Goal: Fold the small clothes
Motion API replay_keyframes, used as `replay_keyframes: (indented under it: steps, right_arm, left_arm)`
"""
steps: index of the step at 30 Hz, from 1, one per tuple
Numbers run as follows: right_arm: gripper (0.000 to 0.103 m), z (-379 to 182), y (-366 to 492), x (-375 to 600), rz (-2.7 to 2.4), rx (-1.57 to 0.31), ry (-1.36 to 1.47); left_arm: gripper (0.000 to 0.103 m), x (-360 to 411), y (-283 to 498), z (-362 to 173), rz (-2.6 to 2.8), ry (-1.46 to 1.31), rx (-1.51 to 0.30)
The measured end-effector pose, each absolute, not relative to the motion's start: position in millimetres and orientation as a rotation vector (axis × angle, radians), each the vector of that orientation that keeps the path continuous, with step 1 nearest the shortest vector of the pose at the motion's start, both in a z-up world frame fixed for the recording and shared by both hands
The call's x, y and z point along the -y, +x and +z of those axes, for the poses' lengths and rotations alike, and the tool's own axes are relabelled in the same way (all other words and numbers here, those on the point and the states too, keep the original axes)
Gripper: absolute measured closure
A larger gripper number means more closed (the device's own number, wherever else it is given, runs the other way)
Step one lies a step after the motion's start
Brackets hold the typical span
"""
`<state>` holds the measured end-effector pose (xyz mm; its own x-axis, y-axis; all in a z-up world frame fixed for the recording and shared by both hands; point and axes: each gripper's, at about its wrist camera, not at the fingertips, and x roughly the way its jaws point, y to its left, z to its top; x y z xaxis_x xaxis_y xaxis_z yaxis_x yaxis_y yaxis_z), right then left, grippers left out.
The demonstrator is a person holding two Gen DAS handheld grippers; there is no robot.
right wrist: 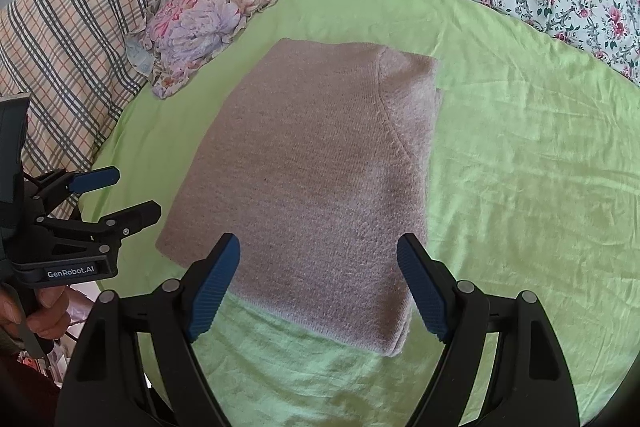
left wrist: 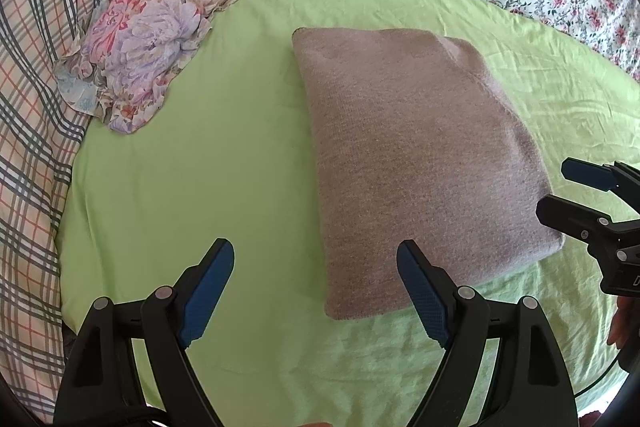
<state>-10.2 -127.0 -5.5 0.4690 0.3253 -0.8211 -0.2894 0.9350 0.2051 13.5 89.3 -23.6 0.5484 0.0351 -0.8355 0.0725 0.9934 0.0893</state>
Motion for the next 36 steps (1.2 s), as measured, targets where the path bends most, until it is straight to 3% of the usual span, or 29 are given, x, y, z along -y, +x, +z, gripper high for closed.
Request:
replay_keyframes:
  steps: [36]
  right_arm:
    - [0.022,-0.7,-0.9,129.1,0.383,-1.008,0.043]
  left_arm:
    - [0.018,-88.5,20.5,-21.9,-0.034,0.095,-0.989]
